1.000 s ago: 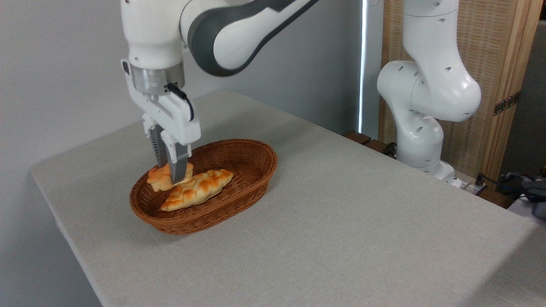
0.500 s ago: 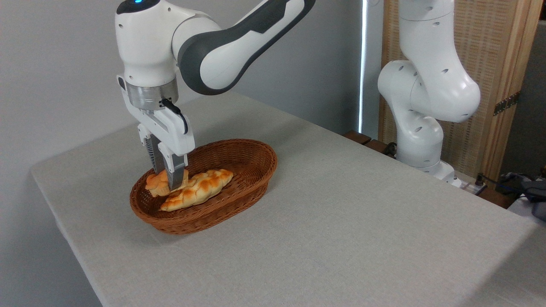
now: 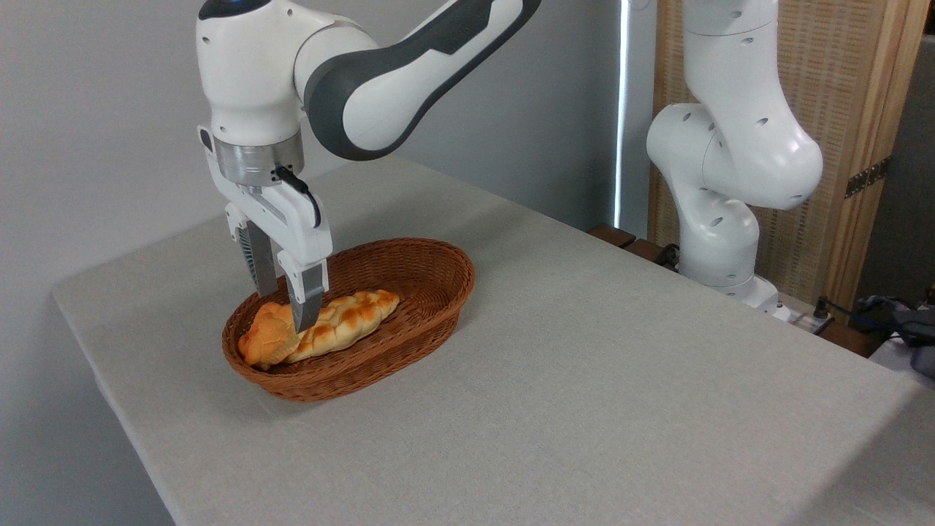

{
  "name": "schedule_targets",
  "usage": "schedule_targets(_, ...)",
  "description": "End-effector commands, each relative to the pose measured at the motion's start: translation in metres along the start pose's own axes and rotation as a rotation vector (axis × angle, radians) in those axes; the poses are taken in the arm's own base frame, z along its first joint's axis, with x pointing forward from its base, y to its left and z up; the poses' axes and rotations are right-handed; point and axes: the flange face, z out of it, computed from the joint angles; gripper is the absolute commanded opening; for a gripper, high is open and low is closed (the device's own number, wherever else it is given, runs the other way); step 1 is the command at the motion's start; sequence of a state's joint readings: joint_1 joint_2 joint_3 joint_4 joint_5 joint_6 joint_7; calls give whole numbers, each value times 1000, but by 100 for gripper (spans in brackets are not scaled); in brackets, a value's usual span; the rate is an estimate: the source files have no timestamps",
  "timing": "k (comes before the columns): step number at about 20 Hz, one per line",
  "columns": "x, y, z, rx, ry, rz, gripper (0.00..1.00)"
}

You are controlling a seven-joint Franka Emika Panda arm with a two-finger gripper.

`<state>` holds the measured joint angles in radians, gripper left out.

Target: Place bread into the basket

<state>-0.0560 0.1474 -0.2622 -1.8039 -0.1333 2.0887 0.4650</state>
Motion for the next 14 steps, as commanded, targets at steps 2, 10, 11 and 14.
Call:
schedule_targets(2, -14, -2, -40, 2, -36, -16, 100)
schedule_targets(10, -64, -38, -110, 96, -143, 43, 100)
schedule_targets(11, -75, -45, -117, 86, -162, 43, 100)
schedule_targets(14, -102, -66, -140, 87, -163, 64, 100)
